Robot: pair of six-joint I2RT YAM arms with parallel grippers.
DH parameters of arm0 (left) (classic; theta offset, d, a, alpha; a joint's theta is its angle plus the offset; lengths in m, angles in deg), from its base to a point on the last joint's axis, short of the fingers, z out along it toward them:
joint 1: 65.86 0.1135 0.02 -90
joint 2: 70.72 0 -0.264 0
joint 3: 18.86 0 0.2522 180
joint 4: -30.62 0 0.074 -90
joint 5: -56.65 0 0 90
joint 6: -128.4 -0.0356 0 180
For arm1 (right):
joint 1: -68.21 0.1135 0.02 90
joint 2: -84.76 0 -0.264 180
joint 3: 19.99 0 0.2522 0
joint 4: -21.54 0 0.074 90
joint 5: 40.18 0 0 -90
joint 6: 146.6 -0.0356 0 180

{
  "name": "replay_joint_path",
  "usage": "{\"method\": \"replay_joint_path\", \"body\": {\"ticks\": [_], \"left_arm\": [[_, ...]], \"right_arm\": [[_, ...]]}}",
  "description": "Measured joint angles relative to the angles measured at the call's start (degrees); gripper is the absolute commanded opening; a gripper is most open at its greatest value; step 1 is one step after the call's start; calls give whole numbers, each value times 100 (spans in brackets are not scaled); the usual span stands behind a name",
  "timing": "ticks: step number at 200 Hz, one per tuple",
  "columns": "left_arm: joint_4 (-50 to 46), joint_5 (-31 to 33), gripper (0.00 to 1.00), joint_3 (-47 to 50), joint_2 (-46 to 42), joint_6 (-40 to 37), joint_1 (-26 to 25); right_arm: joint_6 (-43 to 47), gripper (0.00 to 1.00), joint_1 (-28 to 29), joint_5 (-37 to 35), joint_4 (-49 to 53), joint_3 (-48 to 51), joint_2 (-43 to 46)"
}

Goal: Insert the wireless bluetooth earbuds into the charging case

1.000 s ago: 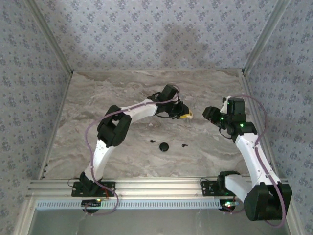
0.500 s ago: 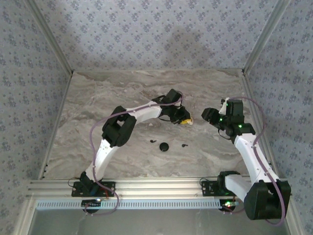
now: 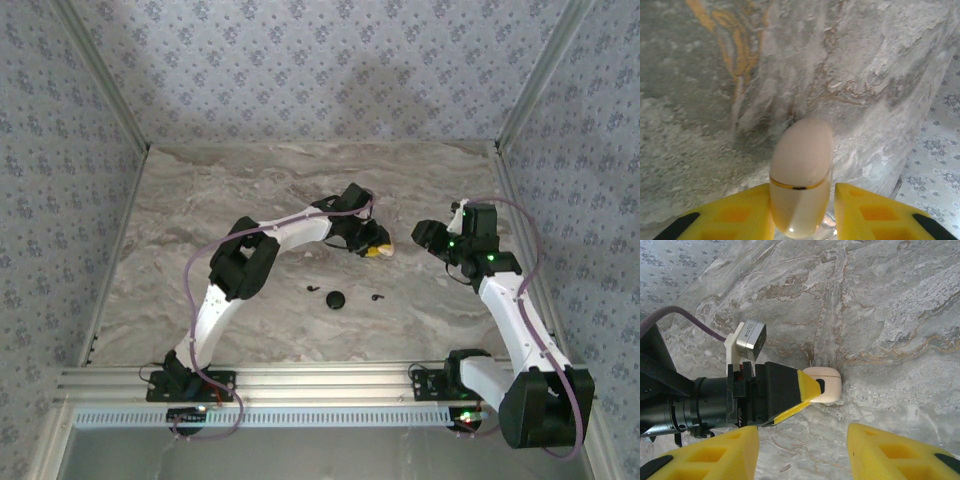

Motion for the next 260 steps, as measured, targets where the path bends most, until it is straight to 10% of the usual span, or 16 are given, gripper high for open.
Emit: {"method": "replay_joint_path", "body": {"ticks": [106, 260], "left_arm": [[-367, 693, 60, 1231, -1333, -658, 186], [-227, 1386, 74, 5949, -5790, -2229, 2522]], "right_arm": [[22, 56, 372, 184, 590, -544, 66], [992, 60, 3978, -1513, 3604, -2800, -3412]]}}
